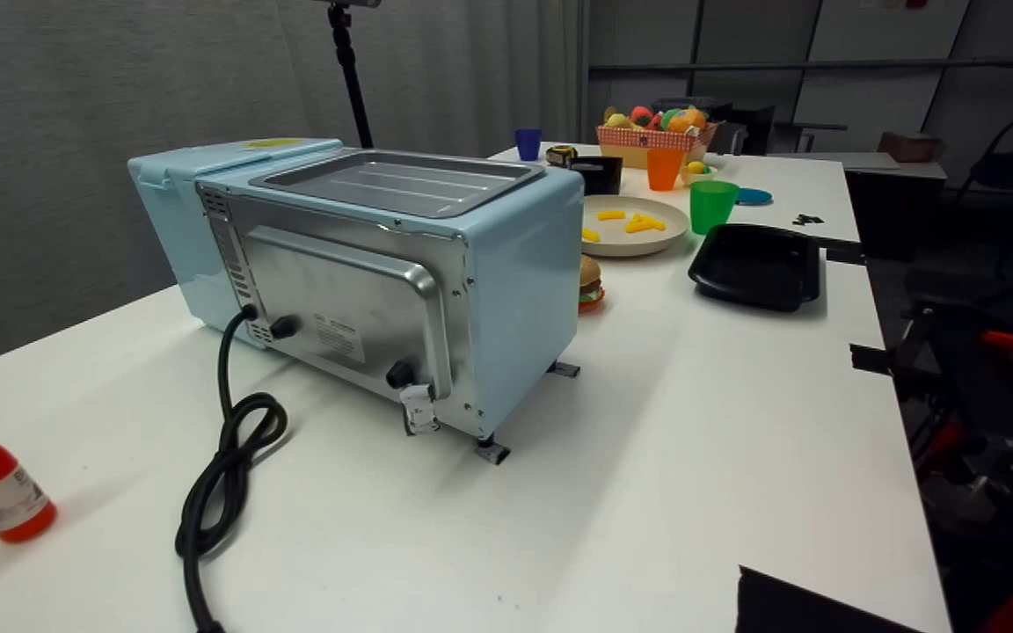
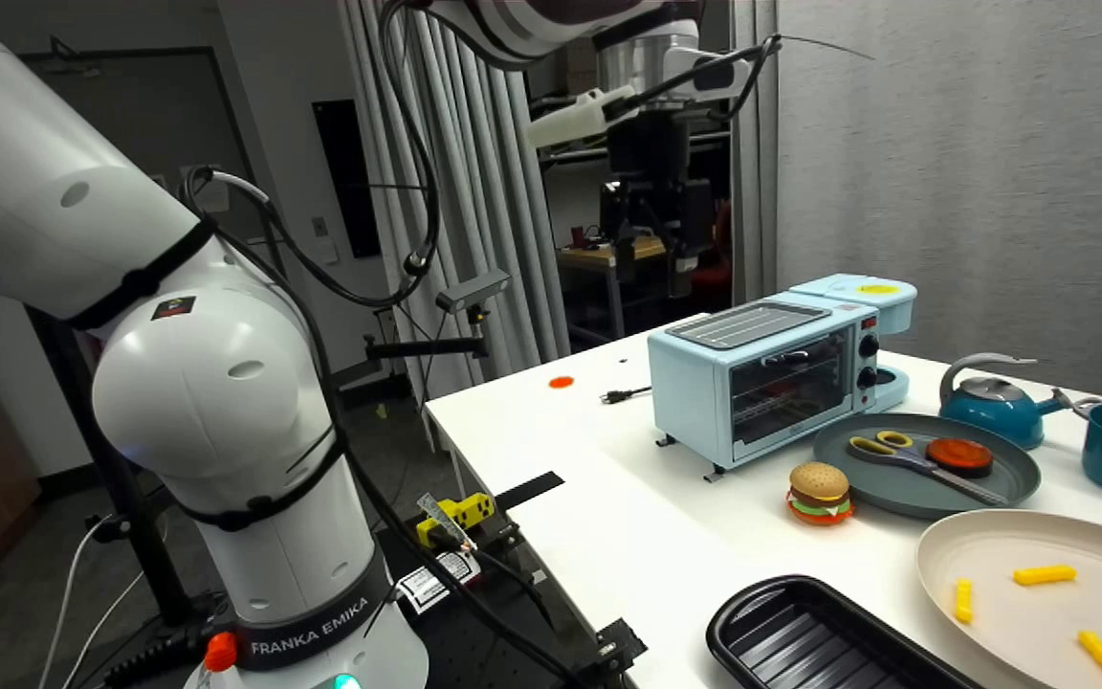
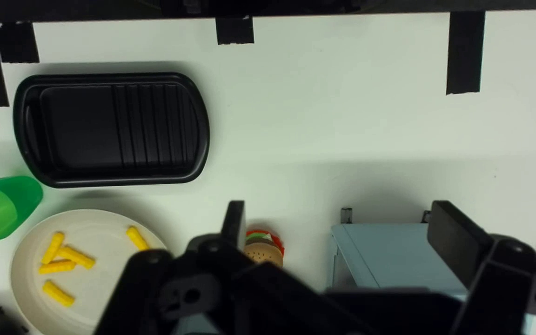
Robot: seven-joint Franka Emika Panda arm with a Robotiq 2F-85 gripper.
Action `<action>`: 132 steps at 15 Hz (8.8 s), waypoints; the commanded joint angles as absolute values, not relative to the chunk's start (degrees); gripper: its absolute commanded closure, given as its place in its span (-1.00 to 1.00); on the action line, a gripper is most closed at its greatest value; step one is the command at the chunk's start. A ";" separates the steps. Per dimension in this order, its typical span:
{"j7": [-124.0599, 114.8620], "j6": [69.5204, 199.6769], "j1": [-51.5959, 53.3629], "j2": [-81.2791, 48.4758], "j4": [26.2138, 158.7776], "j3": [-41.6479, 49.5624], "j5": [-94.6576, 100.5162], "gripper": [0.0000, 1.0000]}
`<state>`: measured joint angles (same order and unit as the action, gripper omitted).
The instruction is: Pick up two fries from the plate and place them in the green cup.
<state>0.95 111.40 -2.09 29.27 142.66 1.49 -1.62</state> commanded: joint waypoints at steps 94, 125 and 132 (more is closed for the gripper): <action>-16.03 138.41 -8.99 -45.11 90.96 14.91 -0.13 0.94; -11.81 139.31 -14.94 -26.18 113.94 21.27 6.57 0.94; -12.09 138.70 -15.12 -27.23 113.20 21.68 6.76 0.94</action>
